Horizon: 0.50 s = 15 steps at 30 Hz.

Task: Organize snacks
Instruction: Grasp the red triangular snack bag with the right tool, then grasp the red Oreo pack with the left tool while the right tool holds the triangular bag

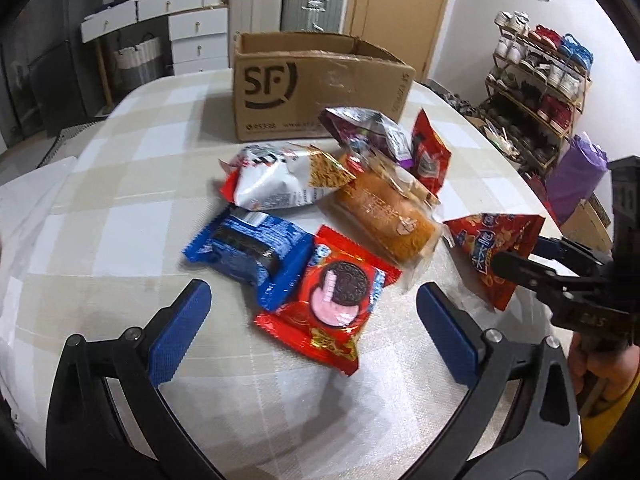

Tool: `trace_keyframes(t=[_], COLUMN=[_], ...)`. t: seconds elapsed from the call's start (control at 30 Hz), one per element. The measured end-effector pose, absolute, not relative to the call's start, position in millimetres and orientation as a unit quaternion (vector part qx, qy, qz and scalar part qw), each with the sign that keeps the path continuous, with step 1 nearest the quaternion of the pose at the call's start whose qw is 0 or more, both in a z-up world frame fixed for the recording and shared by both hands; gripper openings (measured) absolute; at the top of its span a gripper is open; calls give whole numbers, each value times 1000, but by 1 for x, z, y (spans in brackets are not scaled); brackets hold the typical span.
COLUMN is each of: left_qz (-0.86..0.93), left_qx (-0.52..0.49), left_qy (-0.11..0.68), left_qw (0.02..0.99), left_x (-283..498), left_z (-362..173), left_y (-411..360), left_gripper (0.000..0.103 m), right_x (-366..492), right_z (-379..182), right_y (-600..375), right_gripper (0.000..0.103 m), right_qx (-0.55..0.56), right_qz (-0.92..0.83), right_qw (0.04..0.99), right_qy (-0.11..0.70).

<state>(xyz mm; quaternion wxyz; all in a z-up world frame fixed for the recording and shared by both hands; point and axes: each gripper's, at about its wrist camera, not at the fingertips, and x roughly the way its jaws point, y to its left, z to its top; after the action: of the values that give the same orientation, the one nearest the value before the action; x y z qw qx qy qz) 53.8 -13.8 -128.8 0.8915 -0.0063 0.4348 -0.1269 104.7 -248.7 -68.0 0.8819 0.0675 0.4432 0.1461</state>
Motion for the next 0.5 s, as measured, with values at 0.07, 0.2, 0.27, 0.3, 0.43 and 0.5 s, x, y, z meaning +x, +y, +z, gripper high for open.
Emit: trace_keyframes(t=[0.07, 0.2, 0.27, 0.3, 0.43, 0.5], left_qz=[-129, -131, -130, -131, -129, -126], left_qx=[-3, -3, -5, -7, -10, -13], left_qy=[437, 446, 448, 449, 450, 449], left_qw=[890, 886, 884, 884, 884, 885], left_x=[56, 63, 65, 66, 68, 67], left_z=[-131, -138, -138, -138, -139, -139], left_y=[-17, -21, -19, -19, -17, -13], left_gripper=[103, 103, 103, 103, 103, 103], right_x=[107, 115, 117, 116, 115, 113], right_z=[-71, -81, -82, -81, -81, -79], right_y=[-249, -250, -252, -253, -261, -264], right_gripper=[73, 58, 49, 47, 43, 43], right_qx=[68, 71, 81, 85, 113, 123], right_qz=[148, 144, 152, 152, 161, 160], right_qw=[880, 873, 870, 871, 870, 872], right_qy=[447, 461, 462, 460, 453, 446])
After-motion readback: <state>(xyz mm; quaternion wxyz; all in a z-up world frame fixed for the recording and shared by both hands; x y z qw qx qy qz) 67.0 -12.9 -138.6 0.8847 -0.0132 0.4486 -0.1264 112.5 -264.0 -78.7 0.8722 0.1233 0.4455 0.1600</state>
